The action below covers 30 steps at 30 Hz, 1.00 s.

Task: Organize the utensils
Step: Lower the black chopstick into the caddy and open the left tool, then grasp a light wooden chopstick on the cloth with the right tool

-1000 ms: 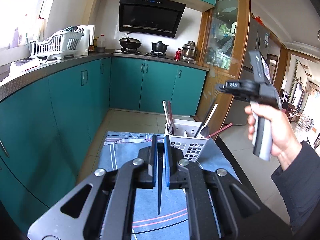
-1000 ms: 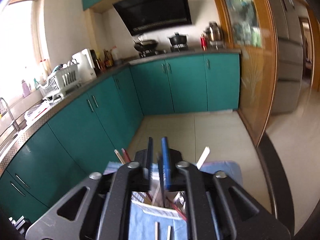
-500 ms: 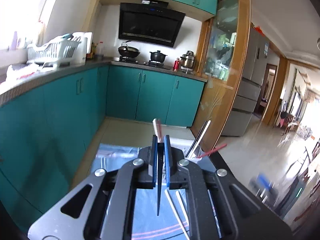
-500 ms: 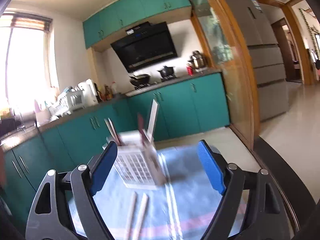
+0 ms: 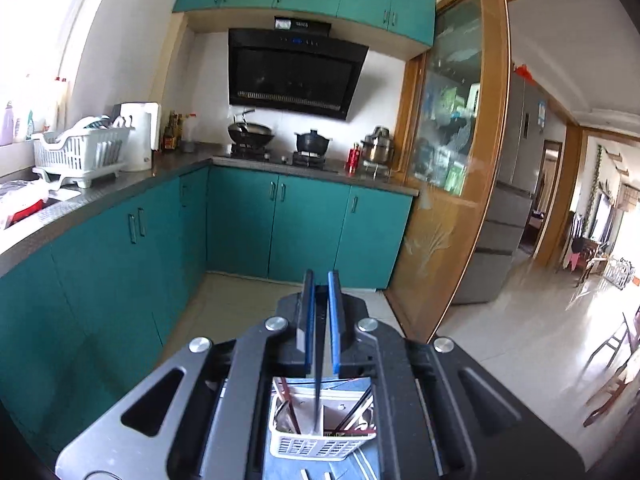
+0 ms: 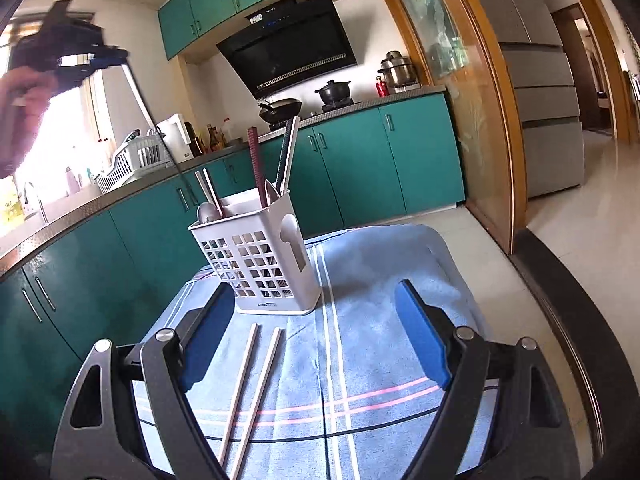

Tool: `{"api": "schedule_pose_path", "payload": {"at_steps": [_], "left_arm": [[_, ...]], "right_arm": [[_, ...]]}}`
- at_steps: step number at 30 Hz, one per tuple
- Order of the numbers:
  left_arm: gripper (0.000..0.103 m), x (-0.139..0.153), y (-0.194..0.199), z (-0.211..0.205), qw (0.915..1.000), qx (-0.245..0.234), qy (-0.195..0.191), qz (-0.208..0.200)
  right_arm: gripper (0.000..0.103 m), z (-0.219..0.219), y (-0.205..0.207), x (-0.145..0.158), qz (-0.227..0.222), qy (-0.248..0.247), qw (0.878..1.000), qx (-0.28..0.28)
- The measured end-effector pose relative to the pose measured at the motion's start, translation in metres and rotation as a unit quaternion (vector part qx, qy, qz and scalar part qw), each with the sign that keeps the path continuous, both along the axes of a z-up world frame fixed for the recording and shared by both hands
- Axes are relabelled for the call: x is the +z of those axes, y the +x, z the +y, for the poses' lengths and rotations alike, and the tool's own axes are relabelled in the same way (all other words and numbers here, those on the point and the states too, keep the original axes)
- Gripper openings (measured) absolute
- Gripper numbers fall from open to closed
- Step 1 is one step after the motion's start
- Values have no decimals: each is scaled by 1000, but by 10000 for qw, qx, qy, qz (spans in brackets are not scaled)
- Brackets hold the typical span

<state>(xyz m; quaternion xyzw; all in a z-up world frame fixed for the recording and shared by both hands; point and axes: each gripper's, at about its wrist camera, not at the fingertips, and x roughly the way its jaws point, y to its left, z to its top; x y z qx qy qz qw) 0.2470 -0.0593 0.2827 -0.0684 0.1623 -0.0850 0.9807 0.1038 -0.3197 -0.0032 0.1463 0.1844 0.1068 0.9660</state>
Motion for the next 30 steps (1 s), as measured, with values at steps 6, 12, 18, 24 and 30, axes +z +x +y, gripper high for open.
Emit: {"api": "schedule_pose_path", "payload": {"at_steps": [6,12,18,24,30], "left_arm": [[6,-53,46,-9,9980,122,25,616],[34,-111,70,-2,9889,232,146,1457],[81,-130,-3,8,9945,319,651,756],[96,-177,-115,23,9942,475,955,160],[95,-268,-140,37,9916,364,831,922]], "right_arm": [[81,-7,5,-2,100,73,9999,29],[81,-7,11,-3,201,77,9997,73],[81,0,13,-6,281,-54,9995,148],[81,15,12,-8,331,-290,9987,257],[81,40,8,-11,390,-625,9965,405]]}}
